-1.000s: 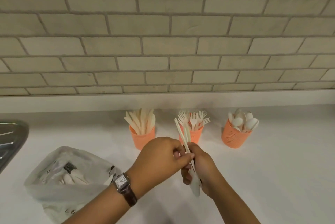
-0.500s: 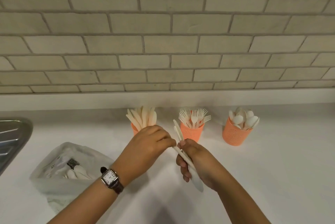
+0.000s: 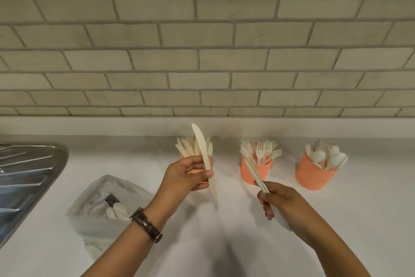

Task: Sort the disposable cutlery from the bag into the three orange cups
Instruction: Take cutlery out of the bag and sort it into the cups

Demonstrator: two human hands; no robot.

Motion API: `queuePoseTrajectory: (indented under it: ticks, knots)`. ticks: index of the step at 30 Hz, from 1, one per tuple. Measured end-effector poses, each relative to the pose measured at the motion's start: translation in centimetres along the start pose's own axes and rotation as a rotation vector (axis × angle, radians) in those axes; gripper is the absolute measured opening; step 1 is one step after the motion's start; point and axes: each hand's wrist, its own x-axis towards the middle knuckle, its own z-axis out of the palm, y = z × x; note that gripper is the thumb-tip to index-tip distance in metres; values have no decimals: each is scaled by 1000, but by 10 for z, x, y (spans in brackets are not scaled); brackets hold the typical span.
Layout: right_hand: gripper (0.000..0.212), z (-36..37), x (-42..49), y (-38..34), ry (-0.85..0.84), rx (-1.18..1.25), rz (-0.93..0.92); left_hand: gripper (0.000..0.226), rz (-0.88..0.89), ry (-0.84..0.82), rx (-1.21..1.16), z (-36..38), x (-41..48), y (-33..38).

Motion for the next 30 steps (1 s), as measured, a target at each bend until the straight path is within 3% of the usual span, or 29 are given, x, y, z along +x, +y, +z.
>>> queuePoseTrajectory:
  ticks: [5, 8, 12, 16, 20, 30]
  knots:
    - [28, -2, -1, 7, -36, -162, -47, 20, 40, 75, 13, -10, 15, 3]
    - [31, 0, -3, 3, -70, 10, -59, 17, 169, 236, 125, -22, 42, 3]
    - [19, 1, -6, 3, -65, 271, -33, 13, 269, 434, 465, -26, 72, -14]
    - [14, -2, -6, 3, -56, 438, 29, 23, 104, 290, 698, -19, 85, -43]
    - [12, -5, -4, 1, -79, 547, 45, 27, 148, 285, 757, -19, 85, -51]
    - [11, 0, -4, 5, -90, 549, 34, 24, 182, 274, 800, -12, 81, -50]
